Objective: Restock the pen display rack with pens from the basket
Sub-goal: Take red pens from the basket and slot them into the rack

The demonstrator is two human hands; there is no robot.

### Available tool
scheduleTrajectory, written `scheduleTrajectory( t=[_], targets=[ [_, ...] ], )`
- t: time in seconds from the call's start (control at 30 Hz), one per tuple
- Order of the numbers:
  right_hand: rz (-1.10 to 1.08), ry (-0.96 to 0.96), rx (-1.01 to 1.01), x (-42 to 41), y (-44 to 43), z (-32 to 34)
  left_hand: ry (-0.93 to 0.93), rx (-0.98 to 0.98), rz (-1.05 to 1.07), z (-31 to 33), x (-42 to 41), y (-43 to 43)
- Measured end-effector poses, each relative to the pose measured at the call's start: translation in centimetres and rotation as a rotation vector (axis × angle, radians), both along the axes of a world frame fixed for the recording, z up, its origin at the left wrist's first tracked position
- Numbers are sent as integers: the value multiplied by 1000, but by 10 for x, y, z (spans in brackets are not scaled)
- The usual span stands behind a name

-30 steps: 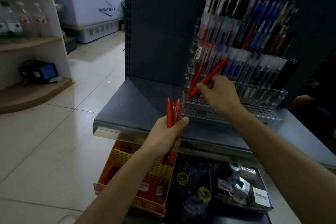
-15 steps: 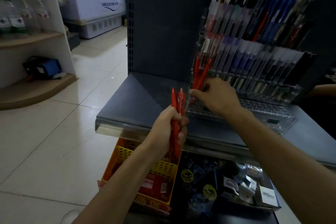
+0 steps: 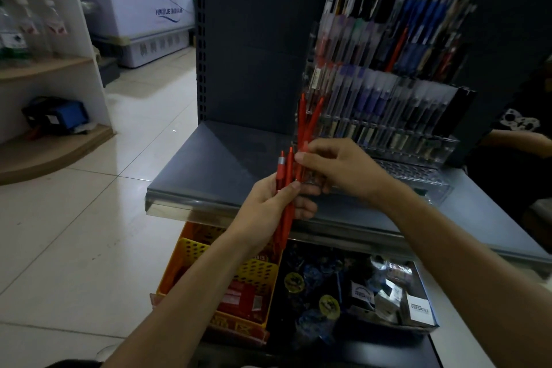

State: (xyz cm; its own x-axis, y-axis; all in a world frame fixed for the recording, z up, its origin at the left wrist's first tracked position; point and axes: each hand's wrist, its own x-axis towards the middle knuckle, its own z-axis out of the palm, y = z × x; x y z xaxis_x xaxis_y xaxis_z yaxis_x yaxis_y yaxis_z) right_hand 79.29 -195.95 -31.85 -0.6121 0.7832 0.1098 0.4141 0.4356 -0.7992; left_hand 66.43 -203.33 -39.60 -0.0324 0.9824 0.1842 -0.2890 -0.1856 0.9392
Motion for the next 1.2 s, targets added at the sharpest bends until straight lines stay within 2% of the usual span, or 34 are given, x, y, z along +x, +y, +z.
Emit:
scheduleTrajectory(
  t=[0.07,0.17,0.3,0.43,0.53,0.63,0.77,1.07,1.2],
  targets=[
    [44,-38,-53,3,-1,1,-19,13,-5,1,1,-2],
    [95,-134,-14,6,-4,-1,-17,18,8,1,2,-4],
    [-24,-5,29,5,-6,-5,-86,-20,29,0,2,-3],
    [-241,252,18,6,2,10,-106,-88,48,-3,-7,-2],
    [-331,307,188,7,9,20,-106,-92,49,-3,-9,-1],
    [-392,280,338,4,15,22,-138,-100,57,-2,-10,0],
    [-387,218,418,-3,22,16,-157,-113,56,-2,-11,3],
    [-393,165,433,-13,32,5,-167,-133,72,-3,-10,8],
    [-371,-5,461,-17,35,-9,-176,-143,82,-1,-8,11]
  ],
)
